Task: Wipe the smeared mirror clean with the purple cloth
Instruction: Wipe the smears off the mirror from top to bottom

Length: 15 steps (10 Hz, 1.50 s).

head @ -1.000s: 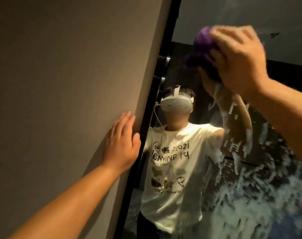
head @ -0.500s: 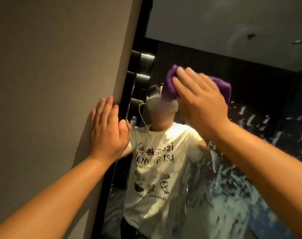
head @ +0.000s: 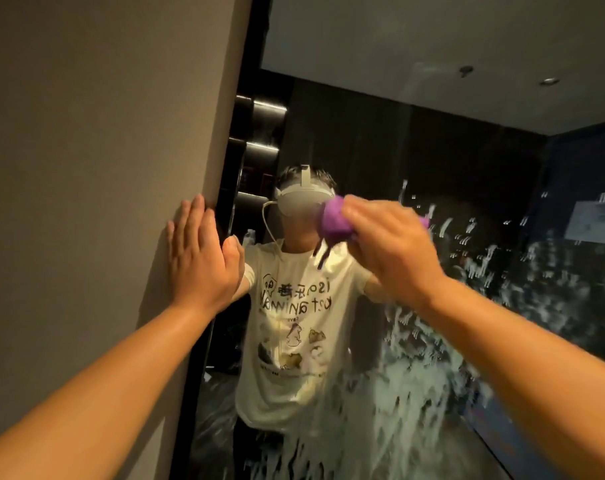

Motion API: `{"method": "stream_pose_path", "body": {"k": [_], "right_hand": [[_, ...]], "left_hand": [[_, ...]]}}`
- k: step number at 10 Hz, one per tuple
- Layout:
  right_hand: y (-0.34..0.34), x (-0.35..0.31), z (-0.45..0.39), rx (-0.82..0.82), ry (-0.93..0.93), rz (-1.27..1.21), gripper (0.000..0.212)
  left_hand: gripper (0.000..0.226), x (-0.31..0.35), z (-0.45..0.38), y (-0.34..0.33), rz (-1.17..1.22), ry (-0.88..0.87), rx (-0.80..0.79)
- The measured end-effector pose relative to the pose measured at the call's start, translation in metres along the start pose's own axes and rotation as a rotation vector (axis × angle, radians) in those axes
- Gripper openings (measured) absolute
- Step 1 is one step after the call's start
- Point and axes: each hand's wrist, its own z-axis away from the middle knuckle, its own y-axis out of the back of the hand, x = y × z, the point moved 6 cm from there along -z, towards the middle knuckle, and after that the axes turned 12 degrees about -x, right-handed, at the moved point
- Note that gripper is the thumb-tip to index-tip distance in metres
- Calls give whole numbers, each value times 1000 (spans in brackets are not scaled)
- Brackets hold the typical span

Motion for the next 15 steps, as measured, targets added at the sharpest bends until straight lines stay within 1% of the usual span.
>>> {"method": "stream_pose_path", "body": {"k": [1,2,3,4,5,6,7,8,9,10,11,12,13,14,15], "right_hand": [[91,80,-80,228,-193,122,23],[130,159,-126,274,-465,313,33],[129,194,-147,197,-506,280,42],[116,193,-143,121,-375,322,45],[86,167,-114,68,-368,408,46],[35,105,-43,39,-262,405,40],[-32,37,50,-115,-168,358,50],[-92,-26,142,-242,5,299,44],[-122,-52,202,-444,148,339,42],[-115,-49,201,-483,111,209,39],[-65,-13,145,-253,35,83,39],[14,51,57,-117,-86,99,26],[83,119,-22,158,-243,121,40],[121,171,-83,319,-390,175,43],[123,197,-131,254,-430,281,36]], "left_hand": [[68,-2,0,-3,9,3,24],[67,-3,0,-3,11,-3,45],[67,-3,1,-4,16,-11,63],[67,-3,1,-3,23,-17,64],[67,-2,1,-3,31,-22,64],[68,-2,1,-2,49,-21,77],[68,-1,0,-2,61,-20,82],[67,0,0,-1,71,-19,56],[66,0,1,-1,62,-8,29],[67,2,2,0,24,11,2],[70,10,2,5,-6,37,-17],[70,47,1,7,-105,-96,-5],[69,88,-9,-2,-177,-227,-19],[67,106,-23,-12,-217,-250,-8],[67,105,-27,-21,-286,-242,26]]}}
